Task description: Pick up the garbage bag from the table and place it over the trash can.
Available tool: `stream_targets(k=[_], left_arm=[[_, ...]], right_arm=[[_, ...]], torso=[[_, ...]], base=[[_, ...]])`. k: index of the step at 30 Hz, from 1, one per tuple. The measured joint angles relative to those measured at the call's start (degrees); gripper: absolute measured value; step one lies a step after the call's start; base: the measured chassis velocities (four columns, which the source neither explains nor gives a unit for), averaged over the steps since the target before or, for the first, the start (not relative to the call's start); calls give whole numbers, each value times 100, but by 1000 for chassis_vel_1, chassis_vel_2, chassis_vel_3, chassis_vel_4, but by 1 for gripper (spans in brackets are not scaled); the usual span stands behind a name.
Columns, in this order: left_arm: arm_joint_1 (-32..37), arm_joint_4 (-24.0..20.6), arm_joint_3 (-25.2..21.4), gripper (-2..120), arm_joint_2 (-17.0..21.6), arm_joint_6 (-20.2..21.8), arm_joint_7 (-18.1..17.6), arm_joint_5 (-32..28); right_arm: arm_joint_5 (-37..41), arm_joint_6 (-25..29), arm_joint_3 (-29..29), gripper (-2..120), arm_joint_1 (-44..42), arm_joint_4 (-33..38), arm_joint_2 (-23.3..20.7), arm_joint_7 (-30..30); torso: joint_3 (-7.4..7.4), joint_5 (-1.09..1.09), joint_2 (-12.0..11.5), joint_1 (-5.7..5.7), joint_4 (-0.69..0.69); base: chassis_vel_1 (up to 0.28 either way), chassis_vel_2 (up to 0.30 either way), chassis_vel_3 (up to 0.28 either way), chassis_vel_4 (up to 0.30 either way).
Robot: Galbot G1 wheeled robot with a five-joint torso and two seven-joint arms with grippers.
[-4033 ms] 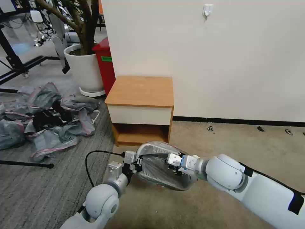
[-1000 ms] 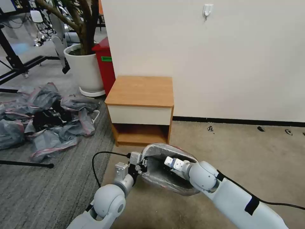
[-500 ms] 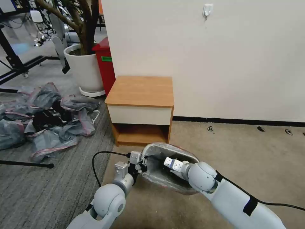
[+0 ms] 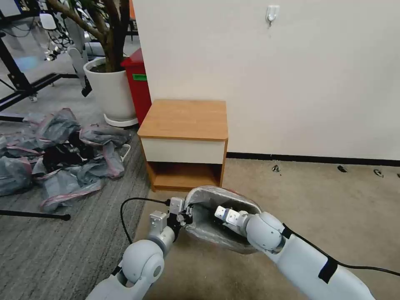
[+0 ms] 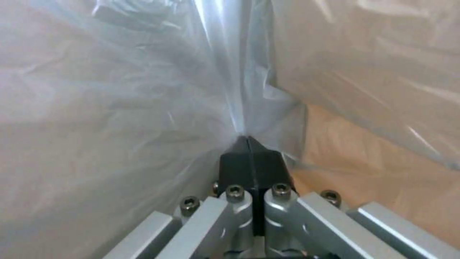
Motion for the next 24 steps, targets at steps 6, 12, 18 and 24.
stream_targets(k=[6, 12, 18, 24], left_arm=[[-3, 27, -27, 2, 15, 0, 0, -5], [-65, 159, -69, 2, 60, -15, 0, -15], [-127, 287, -94, 2, 54, -56, -31, -90], [-182, 309, -135, 2, 98, -57, -238, -576]], right_arm=[[-2, 1, 17, 0, 6, 66, -7, 30], [32, 4, 48, 0, -16, 342, -145, 50], [190, 8, 129, 0, -167, 752, -373, 51], [724, 15, 513, 0, -450, 1416, -814, 83]], torso=[[0, 0, 0, 0, 0], [0, 0, 0, 0, 0], [0, 1, 0, 0, 0], [0, 0, 0, 0, 0]], base=[[0, 0, 0, 0], [0, 0, 0, 0], [0, 0, 0, 0], [0, 0, 0, 0]])
